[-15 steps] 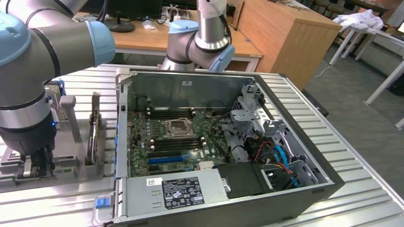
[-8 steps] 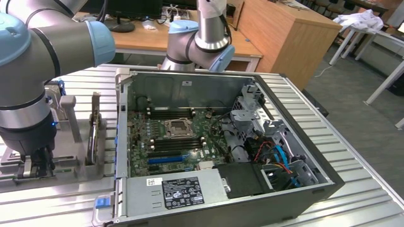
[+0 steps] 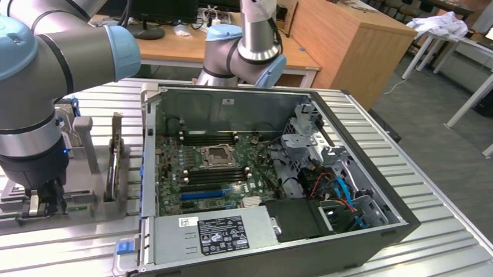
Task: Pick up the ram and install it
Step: 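Pick up the ram and move it above insertion slot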
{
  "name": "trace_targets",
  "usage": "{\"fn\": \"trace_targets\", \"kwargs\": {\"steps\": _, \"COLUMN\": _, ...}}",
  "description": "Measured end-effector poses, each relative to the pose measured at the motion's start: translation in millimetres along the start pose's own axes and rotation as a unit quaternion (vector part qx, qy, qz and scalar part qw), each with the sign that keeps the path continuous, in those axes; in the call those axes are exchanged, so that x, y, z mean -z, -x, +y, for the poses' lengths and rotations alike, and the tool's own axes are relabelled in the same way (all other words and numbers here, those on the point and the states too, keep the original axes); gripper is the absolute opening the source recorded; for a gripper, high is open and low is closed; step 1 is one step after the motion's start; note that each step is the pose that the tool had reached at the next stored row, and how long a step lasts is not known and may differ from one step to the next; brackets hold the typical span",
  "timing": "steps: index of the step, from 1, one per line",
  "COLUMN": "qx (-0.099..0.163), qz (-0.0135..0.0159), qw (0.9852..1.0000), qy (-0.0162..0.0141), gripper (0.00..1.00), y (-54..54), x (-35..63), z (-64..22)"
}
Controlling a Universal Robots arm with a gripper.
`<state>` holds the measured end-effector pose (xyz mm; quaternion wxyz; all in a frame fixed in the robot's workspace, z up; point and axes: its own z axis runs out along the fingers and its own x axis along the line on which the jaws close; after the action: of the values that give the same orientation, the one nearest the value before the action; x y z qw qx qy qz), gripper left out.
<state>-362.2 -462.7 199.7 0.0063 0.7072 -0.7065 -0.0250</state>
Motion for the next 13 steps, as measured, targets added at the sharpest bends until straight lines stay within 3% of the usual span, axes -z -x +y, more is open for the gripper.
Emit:
{"fn": "trace_targets", "kwargs": {"steps": 4, "qx": 0.0, "qz": 0.0, "qw": 1.0, "qy": 0.0, "gripper": 0.12, "y": 0.0, "x": 0.6, "z": 0.1}}
{"fn": "trace_targets", "kwargs": {"steps": 13, "qx": 0.0, "qz": 0.0, "qw": 1.0, "qy": 0.0, "gripper": 0.12, "y": 0.7, "x": 24.4, "z": 1.1}}
